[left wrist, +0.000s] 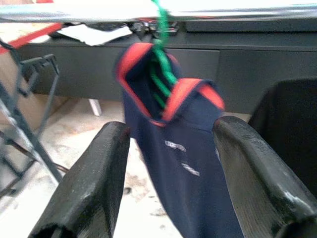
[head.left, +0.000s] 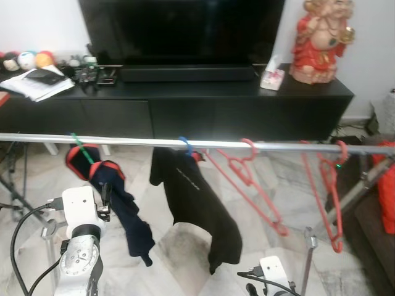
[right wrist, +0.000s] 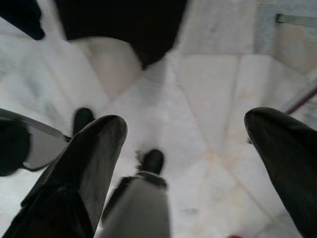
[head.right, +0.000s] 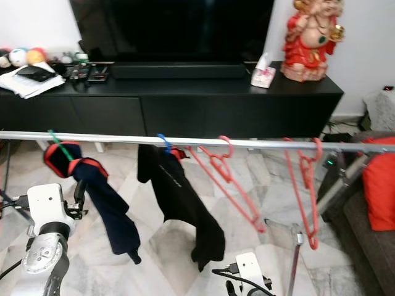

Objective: Hang hanger

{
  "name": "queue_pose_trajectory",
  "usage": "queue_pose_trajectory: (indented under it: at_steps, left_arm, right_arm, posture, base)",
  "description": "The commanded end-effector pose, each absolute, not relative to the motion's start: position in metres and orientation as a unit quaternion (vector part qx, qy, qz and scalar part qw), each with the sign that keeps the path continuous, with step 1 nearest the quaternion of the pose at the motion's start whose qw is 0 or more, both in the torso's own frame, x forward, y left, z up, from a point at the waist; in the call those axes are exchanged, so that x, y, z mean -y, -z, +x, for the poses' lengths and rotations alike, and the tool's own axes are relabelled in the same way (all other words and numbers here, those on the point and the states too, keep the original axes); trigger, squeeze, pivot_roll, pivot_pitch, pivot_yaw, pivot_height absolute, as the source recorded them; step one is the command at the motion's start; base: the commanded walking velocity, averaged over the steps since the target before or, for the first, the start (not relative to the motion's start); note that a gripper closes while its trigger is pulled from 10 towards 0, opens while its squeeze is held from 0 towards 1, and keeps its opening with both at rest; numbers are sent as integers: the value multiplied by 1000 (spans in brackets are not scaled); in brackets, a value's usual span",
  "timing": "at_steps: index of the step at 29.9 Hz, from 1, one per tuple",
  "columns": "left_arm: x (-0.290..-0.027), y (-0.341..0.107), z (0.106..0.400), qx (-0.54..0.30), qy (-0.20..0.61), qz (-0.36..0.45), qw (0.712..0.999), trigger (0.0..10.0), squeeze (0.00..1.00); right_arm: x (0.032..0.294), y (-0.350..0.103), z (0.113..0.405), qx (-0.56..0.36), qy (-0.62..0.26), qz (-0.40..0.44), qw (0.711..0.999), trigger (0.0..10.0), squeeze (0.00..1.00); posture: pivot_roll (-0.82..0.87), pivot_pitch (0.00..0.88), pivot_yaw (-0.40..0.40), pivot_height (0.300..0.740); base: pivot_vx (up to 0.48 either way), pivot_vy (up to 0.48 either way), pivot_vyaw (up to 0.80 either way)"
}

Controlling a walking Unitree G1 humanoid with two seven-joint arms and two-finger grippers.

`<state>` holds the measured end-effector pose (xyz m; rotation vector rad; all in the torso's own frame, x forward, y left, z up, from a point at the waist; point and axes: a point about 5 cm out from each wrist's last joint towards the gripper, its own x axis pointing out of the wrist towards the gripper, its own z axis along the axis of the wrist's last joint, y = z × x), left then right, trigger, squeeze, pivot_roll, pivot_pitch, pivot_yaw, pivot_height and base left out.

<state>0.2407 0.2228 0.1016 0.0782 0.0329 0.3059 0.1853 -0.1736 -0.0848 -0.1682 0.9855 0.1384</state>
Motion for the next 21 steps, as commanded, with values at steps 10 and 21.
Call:
queue_pose_trajectory:
  at_steps: [10, 21]
  left_arm:
    - [-216, -109, 244, 0, -131, 51, 990, 10000, 0]
    - [-213, -111, 246, -2, -121, 37, 992, 10000, 0]
  right_arm:
    - [165, 88, 180, -479, -70, -79, 871, 10000, 0]
    - [162, 86, 185, -476, -73, -78, 873, 10000, 0]
  posture:
    - [-75, 0, 16, 740]
    - [-73, 0, 16, 740]
  base:
    - [0, 116, 0]
    - [0, 0, 0]
